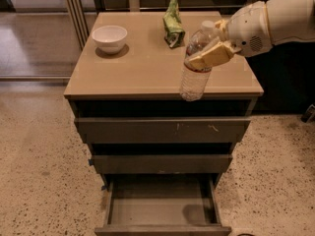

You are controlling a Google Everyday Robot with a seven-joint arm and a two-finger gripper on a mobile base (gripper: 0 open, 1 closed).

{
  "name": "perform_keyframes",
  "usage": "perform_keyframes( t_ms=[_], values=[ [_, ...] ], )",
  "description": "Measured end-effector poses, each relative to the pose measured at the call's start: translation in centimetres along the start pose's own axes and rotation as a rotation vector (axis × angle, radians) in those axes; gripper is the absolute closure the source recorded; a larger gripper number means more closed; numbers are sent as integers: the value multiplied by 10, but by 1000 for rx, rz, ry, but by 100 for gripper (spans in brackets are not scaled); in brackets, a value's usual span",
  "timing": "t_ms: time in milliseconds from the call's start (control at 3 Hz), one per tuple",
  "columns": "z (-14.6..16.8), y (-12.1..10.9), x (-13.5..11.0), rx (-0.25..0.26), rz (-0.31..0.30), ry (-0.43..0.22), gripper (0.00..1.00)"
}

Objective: Place water bottle into bottom drawer

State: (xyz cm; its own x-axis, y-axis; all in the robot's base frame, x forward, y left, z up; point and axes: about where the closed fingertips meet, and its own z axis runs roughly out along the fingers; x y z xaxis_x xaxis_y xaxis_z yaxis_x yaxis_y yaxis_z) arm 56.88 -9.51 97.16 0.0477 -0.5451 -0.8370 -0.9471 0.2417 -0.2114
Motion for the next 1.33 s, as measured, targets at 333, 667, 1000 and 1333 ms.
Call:
perform_keyframes(
  t_ms=[333,667,1000,1333],
  values=[
    [5,0,1,6,-15,4,100],
    [14,15,17,43,-64,-6,100],
    [31,43,79,88,-50,0,100],
    [71,91,166,26,40,28,100]
  ],
)
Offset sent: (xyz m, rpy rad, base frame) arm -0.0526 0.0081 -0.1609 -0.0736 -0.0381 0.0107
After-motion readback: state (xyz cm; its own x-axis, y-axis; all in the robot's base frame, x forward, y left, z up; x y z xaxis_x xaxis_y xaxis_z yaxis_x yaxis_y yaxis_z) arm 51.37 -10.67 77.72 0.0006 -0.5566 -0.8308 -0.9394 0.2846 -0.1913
